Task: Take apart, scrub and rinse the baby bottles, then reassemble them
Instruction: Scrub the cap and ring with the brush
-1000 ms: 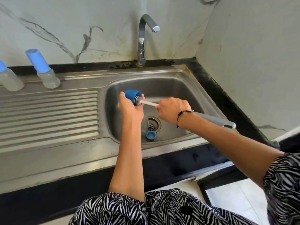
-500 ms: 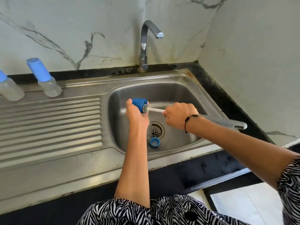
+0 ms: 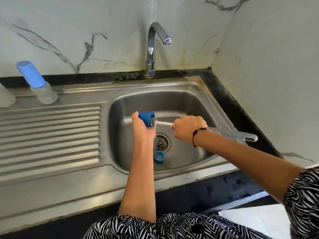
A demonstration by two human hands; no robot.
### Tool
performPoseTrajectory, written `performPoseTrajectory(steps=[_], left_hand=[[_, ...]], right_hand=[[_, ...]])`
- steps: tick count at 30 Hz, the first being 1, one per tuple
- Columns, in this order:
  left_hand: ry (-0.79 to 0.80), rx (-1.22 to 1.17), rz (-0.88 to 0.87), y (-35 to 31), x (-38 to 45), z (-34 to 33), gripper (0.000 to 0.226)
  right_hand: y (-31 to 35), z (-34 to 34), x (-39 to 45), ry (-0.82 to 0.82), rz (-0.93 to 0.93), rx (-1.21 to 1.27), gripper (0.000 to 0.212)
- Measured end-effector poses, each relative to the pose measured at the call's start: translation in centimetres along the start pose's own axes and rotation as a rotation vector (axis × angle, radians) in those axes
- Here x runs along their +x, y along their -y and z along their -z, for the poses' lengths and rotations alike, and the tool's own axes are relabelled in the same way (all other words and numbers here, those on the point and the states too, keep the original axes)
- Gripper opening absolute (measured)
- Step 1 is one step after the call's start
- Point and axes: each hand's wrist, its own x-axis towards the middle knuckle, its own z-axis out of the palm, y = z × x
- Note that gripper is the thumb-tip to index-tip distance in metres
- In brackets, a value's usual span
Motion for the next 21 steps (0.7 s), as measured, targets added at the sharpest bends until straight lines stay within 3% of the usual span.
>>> performPoseTrajectory(steps=[6,9,15,21], left_hand=[[0.222,0.097,-0.151,0.5,-0.1,-0.4,0.006],[0.28,0.073,-0.082,0.9,-0.1,0.1,0.006],[0.107,0.099,-0.05,2.4,-0.2,-1.0,0.015],[0.206,0.14,-0.111,1.4,-1.0,0.1,0.008]], right_hand=[[-0.9,-0.4,-0.5,-0.056,-0.031,0.272,0.04],[-0.5,-1.9,-2.1,-0.02,-0.001,0.327,0.042],[-2.9,-0.9,-0.6,-0.133,0.018,0.013,0.037],[-2.4,-0.6,-1.5,-0.195,0.088,0.149,0.042]])
